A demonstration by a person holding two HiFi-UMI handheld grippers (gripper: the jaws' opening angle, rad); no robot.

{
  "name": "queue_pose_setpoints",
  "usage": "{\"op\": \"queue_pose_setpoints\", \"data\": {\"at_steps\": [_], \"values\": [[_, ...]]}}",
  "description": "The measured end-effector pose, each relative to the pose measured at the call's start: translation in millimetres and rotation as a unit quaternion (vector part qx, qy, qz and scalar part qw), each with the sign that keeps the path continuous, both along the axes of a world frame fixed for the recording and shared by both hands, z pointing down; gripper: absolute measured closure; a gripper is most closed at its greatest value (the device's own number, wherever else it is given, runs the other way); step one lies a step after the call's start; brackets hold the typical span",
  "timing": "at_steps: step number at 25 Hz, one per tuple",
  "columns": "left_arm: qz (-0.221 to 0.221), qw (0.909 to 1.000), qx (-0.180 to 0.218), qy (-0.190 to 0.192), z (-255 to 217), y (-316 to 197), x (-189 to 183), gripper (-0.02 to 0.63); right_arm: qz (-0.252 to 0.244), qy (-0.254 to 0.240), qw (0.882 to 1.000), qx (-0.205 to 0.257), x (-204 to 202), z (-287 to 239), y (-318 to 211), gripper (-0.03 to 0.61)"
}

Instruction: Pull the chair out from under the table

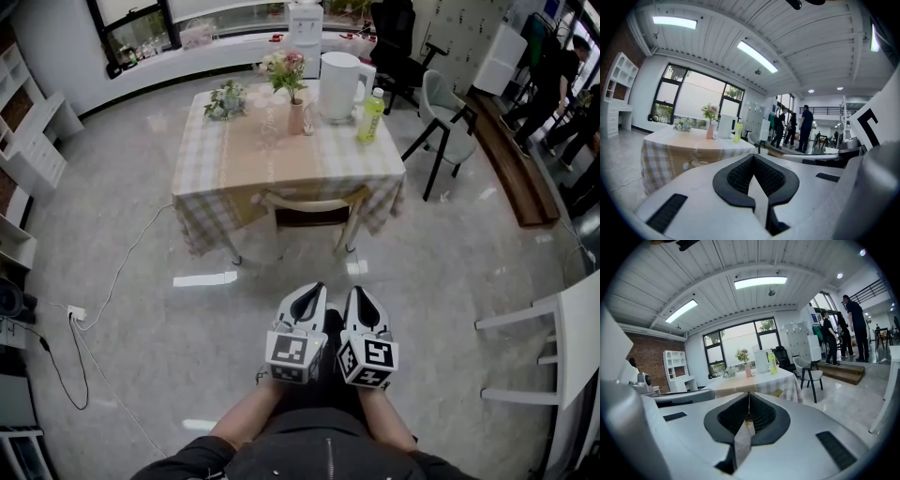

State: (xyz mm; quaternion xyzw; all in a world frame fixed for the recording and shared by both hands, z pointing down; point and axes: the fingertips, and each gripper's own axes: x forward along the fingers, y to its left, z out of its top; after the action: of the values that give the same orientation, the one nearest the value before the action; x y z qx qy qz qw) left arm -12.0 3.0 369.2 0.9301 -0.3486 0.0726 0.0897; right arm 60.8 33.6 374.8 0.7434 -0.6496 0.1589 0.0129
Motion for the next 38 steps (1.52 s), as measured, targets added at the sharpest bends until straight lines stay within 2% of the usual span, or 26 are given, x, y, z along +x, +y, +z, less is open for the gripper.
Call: {"op": "queue_pose_setpoints", "data": {"at_steps": [5, 8, 12, 23, 31, 38], "values": [[0.001, 0.9999, 0.005, -0.015, 5, -15, 0, 0.604, -0.003, 0.0, 1.0, 0.0, 2, 1, -16, 0.566], [0.001, 1.0, -0.004, -0.003, 3, -26, 6, 0.604, -0.003, 0.001, 1.0, 0.0, 7, 0, -28, 0.566], [-0.01, 0.9999, 0.001, -0.002, 5, -46, 11, 0.604, -0.009, 0.003, 1.0, -0.002, 13, 1, -47, 0.566], [-0.045, 0.9987, -0.021, -0.014, 10, -114, 27, 0.604, -0.042, 0.005, 0.999, -0.013, 37, 1, -122, 0.566], [-0.069, 0.9974, -0.007, -0.018, 3, -166, 49, 0.604, -0.077, 0.004, 0.997, -0.01, 55, -2, -176, 0.566], [-0.075, 0.9969, 0.015, -0.019, -5, -202, 74, 0.604, -0.097, 0.007, 0.995, 0.014, 78, -8, -218, 0.566]]}}
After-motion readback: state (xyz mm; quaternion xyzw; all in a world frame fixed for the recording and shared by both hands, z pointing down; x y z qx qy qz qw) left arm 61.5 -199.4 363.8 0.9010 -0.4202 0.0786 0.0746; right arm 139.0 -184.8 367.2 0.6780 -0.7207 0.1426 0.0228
